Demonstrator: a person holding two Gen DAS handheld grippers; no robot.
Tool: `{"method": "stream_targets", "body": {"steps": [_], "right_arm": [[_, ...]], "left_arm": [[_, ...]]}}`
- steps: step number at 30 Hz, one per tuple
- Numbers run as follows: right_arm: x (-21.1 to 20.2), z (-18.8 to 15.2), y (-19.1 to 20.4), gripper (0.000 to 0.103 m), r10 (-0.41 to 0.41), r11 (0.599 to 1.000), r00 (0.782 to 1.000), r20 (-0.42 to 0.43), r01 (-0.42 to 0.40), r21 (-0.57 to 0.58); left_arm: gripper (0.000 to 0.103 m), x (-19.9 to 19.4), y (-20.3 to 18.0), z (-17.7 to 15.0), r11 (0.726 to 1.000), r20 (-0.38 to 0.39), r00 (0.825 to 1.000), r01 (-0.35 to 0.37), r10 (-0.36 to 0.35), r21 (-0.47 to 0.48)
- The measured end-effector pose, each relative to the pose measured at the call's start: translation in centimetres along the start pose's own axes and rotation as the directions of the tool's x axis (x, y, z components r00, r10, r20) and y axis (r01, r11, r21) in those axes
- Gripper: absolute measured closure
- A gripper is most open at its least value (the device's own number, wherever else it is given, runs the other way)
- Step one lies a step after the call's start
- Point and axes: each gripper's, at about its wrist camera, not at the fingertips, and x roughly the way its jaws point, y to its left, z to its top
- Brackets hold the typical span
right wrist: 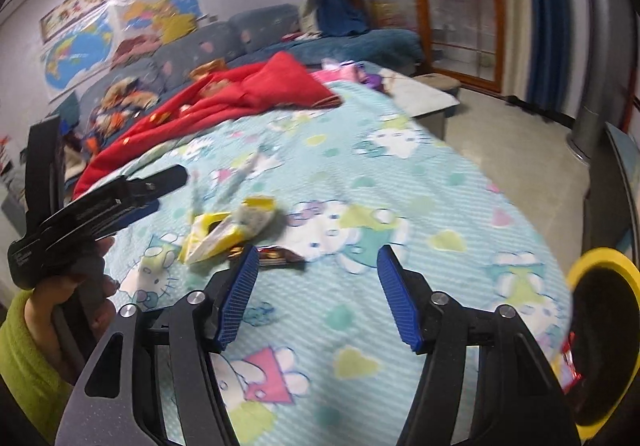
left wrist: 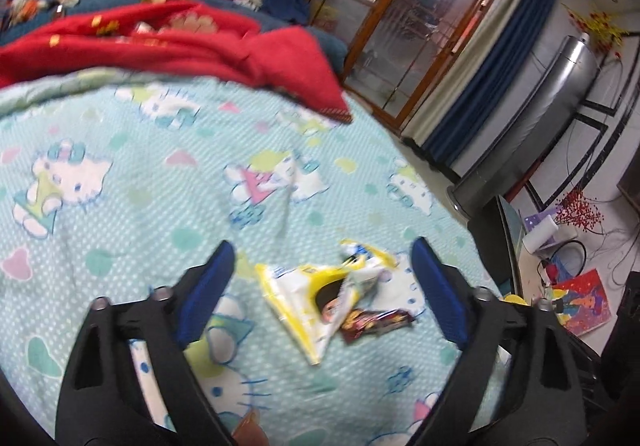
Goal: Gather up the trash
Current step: 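Grasp the yellow chip bag with the left tool while the right tool grasps the brown chocolate wrapper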
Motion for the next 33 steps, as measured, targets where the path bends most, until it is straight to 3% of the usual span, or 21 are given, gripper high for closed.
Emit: {"method": "stream_targets", "body": {"steps": [6, 14, 20, 23, 33], "right_arm": [[4.2, 0.4, 2.1, 0.055, 0.023, 0.998, 0.998, -0.061, -0.026, -0.051], [9.2, -0.1, 2.0, 0.059, 0.057, 0.998, 0.985, -0.162, -0.062, -0.024], [9.6, -0.8, 1.5, 0.065, 0.127, 0.992, 0.980, -0.154, -0.124, 0.031], [9.4, -1.1, 1.2, 0.067, 0.156, 0.987, 0.976, -0.151, -0.149, 0.053], [7.6, -2.3, 1.5, 0.078, 0.152, 0.988, 0.976, -0.153, -0.150, 0.023]], "left_arm": [[0.049, 1.3, 2.3, -1.1, 0.993, -0.087, 0.992, 0.086, -0.093, -0.081], [0.054, 2.9, 2.8, -2.1, 0.978, -0.156, 0.972, 0.155, -0.176, -0.137], [0.061, 3.3, 2.4, -2.9, 0.980, -0.177, 0.970, 0.147, -0.169, -0.131], [0.071, 3.4, 2.0, -3.0, 0.981, -0.187, 0.967, 0.149, -0.171, -0.125], [0.080, 3.2, 0.9, -3.0, 0.983, -0.185, 0.968, 0.157, -0.172, -0.092]]}}
